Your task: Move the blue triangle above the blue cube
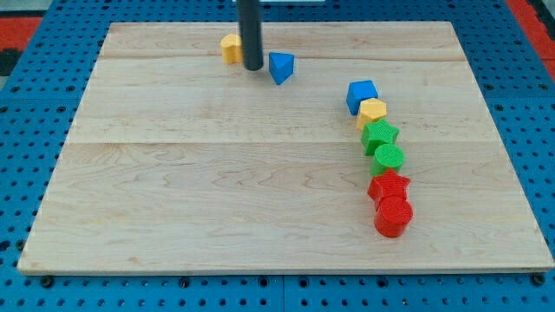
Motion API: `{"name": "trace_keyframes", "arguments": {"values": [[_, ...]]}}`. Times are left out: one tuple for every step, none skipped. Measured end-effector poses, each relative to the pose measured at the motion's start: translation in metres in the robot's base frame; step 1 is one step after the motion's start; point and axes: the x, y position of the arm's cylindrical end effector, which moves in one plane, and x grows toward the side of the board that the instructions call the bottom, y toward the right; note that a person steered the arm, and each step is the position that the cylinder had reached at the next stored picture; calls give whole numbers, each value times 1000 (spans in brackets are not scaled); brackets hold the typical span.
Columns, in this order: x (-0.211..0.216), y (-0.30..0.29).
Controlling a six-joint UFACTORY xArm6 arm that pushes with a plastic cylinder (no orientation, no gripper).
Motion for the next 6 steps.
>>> {"name": "trace_keyframes", "arguments": {"values": [[12, 58], [12, 67], [13, 67], [22, 73], [19, 86], [-11, 89]]}}
